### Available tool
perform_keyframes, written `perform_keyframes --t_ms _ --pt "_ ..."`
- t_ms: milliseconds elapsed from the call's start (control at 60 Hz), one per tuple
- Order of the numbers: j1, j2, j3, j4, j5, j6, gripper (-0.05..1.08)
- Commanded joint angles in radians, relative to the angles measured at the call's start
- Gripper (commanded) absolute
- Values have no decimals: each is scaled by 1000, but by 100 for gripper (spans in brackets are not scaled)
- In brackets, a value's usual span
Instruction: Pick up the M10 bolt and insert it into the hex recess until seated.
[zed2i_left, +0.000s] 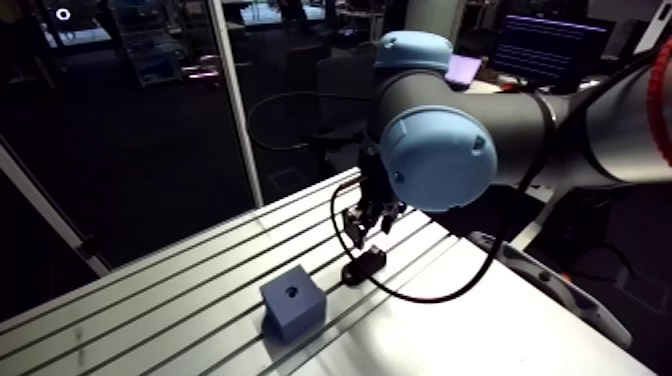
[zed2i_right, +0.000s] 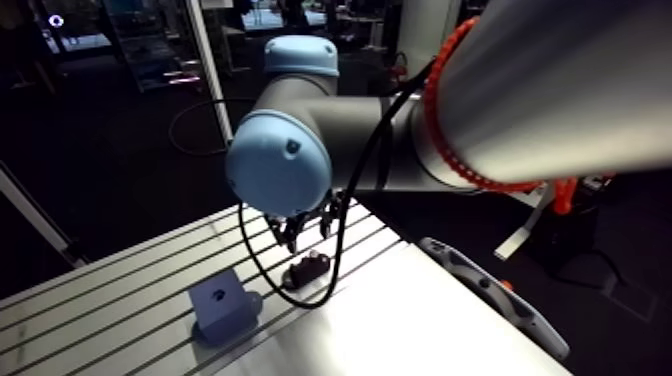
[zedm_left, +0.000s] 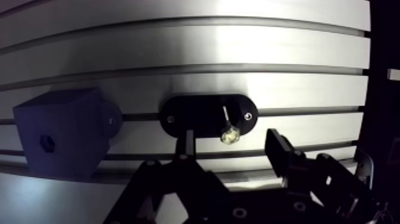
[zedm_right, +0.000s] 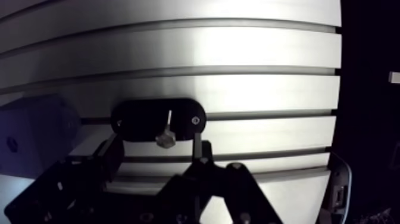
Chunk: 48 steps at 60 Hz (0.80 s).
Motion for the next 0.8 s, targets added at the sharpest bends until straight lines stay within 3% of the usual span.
perform_keyframes --t_ms 17,800 --pt "-3 11 1 -4 0 1 32" --pt "-3 26 17 -32 -2 2 37"
